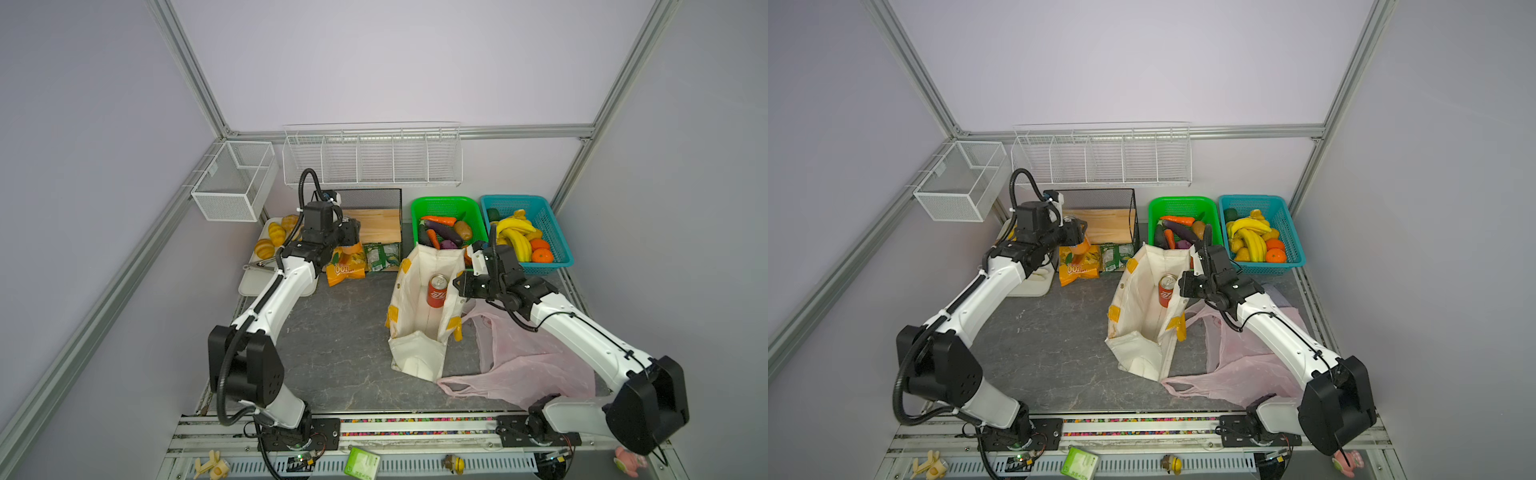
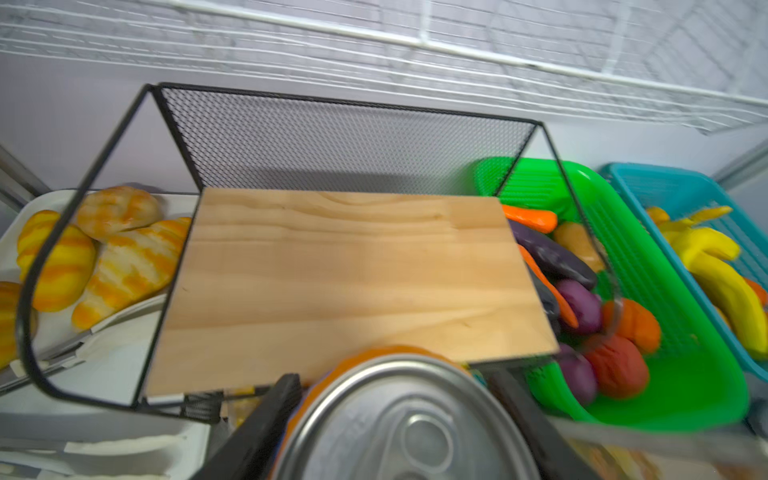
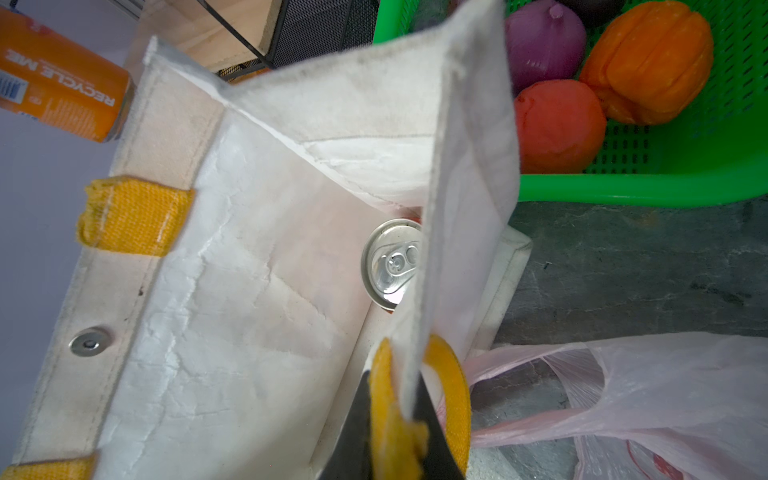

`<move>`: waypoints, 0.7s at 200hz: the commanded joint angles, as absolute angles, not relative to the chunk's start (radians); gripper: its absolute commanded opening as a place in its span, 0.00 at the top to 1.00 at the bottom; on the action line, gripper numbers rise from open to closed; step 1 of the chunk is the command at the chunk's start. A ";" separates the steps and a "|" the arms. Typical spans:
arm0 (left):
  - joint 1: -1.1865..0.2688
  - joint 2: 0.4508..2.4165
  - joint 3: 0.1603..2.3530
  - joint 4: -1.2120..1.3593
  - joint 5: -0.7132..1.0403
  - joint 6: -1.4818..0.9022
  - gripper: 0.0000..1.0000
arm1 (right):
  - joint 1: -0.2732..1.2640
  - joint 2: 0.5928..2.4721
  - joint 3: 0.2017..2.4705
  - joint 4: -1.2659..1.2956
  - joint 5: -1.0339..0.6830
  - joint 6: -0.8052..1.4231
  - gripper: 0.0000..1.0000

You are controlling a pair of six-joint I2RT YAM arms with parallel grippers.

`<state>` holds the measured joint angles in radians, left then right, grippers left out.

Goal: Place the mixed food into the grocery bags and tie them
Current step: 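Carry the orange can over the tote bag with the left gripper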

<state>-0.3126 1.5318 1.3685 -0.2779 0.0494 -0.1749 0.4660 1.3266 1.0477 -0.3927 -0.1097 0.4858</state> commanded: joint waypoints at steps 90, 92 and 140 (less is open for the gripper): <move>-0.818 1.304 1.185 -0.064 0.047 -0.209 0.63 | 0.457 1.356 1.081 -0.356 -0.101 0.462 0.92; -0.822 1.309 1.186 -0.065 0.047 -0.209 0.63 | 0.457 1.356 1.082 -0.357 -0.101 0.461 0.92; -0.882 1.415 1.169 -0.055 0.098 -0.192 0.64 | 0.454 1.343 1.098 -0.380 -0.099 0.441 0.92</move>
<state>-0.8612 1.3804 1.1721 -0.1535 0.0574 -0.2008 0.4660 1.3525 1.0618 -0.3897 -0.1204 0.4683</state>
